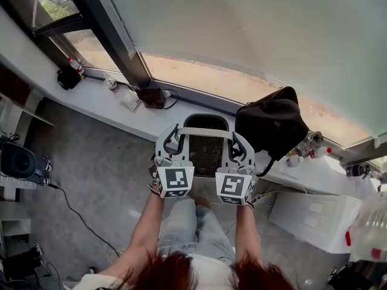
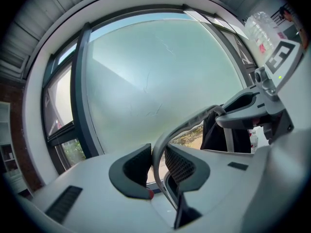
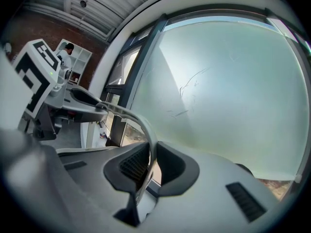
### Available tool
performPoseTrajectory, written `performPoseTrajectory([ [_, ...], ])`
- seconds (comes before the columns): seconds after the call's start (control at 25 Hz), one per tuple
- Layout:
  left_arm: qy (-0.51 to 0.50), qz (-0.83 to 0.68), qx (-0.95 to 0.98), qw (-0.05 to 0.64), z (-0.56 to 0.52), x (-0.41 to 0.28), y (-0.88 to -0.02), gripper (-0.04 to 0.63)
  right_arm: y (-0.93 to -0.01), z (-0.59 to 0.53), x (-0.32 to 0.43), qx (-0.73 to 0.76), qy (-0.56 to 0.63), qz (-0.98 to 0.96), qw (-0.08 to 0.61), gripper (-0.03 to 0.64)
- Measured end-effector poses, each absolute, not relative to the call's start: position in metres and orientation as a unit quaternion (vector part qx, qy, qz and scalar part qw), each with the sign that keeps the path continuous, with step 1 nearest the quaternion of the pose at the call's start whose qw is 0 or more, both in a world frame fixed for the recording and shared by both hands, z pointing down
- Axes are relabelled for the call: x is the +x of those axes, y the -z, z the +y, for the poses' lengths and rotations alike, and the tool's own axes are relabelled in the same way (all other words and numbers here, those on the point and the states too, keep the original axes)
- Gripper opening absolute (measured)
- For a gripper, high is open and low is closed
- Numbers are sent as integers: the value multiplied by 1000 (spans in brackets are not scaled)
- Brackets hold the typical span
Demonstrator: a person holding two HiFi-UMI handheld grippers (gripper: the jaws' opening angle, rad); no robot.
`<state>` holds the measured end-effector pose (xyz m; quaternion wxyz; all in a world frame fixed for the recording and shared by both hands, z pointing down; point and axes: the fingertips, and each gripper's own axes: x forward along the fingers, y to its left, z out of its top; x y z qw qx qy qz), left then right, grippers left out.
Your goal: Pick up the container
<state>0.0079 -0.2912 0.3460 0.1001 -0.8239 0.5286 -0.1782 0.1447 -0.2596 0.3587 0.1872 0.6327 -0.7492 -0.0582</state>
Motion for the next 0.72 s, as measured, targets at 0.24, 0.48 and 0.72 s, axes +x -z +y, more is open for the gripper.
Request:
performPoseTrajectory([
  [0.24,168,537,-820,102,-286,9,-319,97,-327,-260,146,635,78,-749,172,61],
  [0.48,159,543,-817,107,-280,6,-292,97,-303,-253,142,636,84,-751,156,61],
  [0.72,146,551,-814,113,-268,5,-263,97,-274,-242,141,637,97,-752,137,61],
])
